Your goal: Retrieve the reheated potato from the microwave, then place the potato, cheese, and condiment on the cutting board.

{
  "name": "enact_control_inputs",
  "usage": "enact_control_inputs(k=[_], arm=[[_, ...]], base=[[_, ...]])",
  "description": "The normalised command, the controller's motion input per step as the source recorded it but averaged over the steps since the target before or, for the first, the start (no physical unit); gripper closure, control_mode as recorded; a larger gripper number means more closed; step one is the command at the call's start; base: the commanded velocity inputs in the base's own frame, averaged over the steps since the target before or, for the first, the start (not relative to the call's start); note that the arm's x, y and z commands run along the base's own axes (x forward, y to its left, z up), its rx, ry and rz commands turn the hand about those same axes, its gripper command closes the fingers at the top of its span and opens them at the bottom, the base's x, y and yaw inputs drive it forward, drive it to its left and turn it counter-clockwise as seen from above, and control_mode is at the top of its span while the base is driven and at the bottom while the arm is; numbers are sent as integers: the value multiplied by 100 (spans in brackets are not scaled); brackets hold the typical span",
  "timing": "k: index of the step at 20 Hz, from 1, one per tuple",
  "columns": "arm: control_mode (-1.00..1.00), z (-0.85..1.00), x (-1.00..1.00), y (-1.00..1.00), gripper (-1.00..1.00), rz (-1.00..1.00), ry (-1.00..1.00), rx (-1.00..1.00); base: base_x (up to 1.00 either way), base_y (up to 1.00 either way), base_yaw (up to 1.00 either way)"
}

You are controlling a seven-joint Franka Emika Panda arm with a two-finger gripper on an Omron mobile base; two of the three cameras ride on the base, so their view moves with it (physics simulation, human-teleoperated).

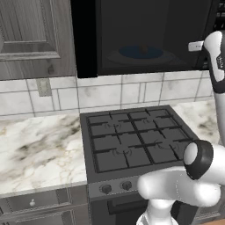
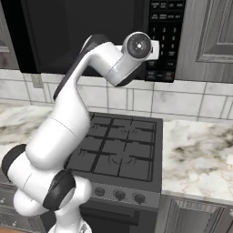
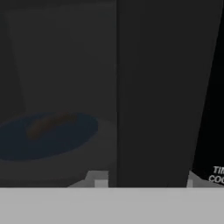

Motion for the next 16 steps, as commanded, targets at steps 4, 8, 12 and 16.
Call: enact_control_inputs(k=[4, 8, 12, 16], arm=[[-100, 0, -46, 48, 100, 0, 0, -2], [-100, 11, -55, 35, 100, 0, 2, 0], [-100, 17, -66, 24, 100, -2, 10, 0], [-100, 12, -76, 21, 100, -5, 9, 0]], base=[[0, 0, 0], [0, 0, 0], [0, 0, 0], [0, 0, 0]])
